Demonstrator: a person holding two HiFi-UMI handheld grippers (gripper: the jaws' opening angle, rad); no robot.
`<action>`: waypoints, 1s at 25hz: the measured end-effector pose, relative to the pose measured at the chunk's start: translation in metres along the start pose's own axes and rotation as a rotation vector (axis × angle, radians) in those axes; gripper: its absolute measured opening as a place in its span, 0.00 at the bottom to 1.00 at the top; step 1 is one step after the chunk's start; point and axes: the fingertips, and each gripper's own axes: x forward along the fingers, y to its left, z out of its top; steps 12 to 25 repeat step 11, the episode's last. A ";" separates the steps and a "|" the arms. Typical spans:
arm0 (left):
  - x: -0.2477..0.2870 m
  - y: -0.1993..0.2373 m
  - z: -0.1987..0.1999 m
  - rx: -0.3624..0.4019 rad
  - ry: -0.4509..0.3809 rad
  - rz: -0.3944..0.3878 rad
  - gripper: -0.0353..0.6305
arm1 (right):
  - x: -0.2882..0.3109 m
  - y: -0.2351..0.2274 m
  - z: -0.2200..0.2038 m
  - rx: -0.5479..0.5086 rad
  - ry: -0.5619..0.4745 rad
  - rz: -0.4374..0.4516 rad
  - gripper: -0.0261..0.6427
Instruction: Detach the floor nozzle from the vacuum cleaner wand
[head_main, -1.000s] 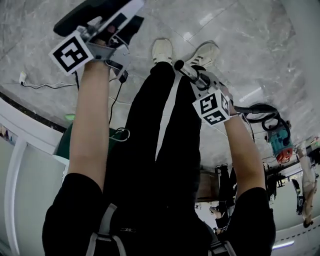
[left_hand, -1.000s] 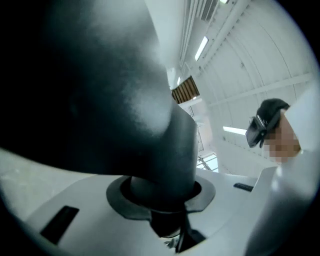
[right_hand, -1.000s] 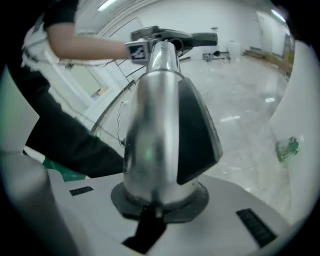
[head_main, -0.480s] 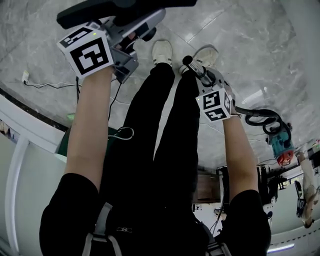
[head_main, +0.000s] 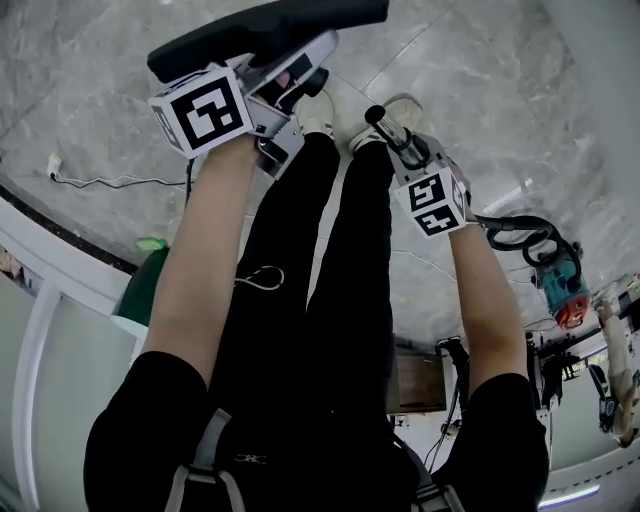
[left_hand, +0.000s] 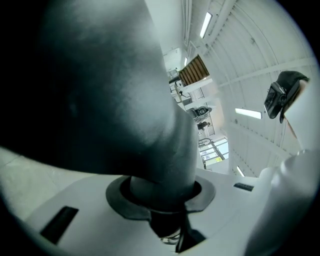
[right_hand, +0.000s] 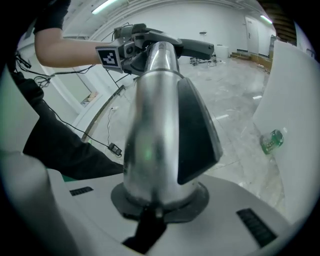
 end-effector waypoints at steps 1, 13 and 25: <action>0.004 -0.003 -0.004 0.007 0.009 0.007 0.24 | -0.002 -0.005 -0.002 0.002 0.003 -0.011 0.12; 0.041 -0.010 -0.037 -0.008 0.052 0.043 0.24 | -0.007 -0.035 -0.022 0.017 -0.005 -0.004 0.12; 0.041 -0.010 -0.037 -0.008 0.052 0.043 0.24 | -0.007 -0.035 -0.022 0.017 -0.005 -0.004 0.12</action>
